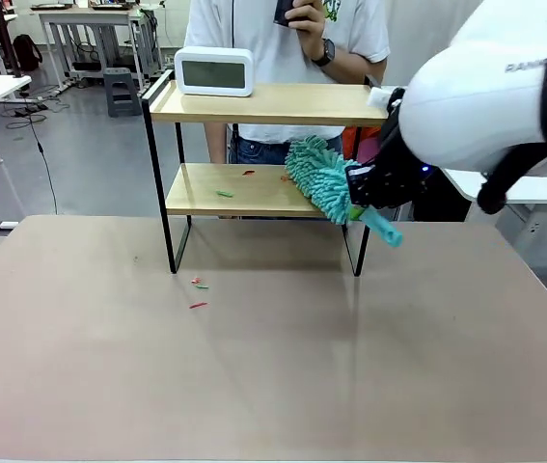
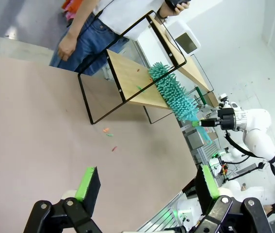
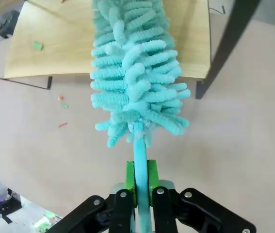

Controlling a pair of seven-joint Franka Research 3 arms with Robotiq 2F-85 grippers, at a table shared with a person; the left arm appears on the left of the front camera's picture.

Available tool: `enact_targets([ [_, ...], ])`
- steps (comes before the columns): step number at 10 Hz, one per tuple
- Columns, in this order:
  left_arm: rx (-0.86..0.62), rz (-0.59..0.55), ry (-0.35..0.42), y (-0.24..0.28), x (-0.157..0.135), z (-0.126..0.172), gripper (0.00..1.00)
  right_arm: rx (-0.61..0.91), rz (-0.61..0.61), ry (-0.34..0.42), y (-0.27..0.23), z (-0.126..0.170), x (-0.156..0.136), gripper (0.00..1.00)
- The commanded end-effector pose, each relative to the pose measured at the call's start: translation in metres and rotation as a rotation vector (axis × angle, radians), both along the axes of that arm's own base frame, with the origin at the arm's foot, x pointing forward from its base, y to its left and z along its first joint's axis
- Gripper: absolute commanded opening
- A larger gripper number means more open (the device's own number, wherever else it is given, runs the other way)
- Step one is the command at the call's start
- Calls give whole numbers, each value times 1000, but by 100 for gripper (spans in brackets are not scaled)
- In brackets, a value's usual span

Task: Clean the shelf.
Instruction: Clean the remaining tier of the Shelf with the Duster once objects are removed.

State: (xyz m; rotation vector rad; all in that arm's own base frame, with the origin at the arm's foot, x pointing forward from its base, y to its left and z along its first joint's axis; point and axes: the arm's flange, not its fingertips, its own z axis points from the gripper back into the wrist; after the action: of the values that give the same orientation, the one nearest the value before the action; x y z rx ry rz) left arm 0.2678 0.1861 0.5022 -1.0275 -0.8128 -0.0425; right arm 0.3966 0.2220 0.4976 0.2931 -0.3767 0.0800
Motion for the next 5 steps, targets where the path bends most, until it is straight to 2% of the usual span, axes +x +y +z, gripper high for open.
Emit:
enact_targets([
  [1, -4, -4, -26, -1, 0, 1, 100, 20, -56, -17, 26, -7, 8, 12],
  [2, -4, -4, -26, -1, 0, 1, 100, 22, -57, -2, 31, -11, 11, 12],
  [3, -4, -4, -26, -1, 0, 1, 100, 46, -30, -25, 43, -9, 22, 12],
  [5, -4, -4, -26, -1, 0, 1, 100, 47, -32, -30, 44, -8, 23, 12],
])
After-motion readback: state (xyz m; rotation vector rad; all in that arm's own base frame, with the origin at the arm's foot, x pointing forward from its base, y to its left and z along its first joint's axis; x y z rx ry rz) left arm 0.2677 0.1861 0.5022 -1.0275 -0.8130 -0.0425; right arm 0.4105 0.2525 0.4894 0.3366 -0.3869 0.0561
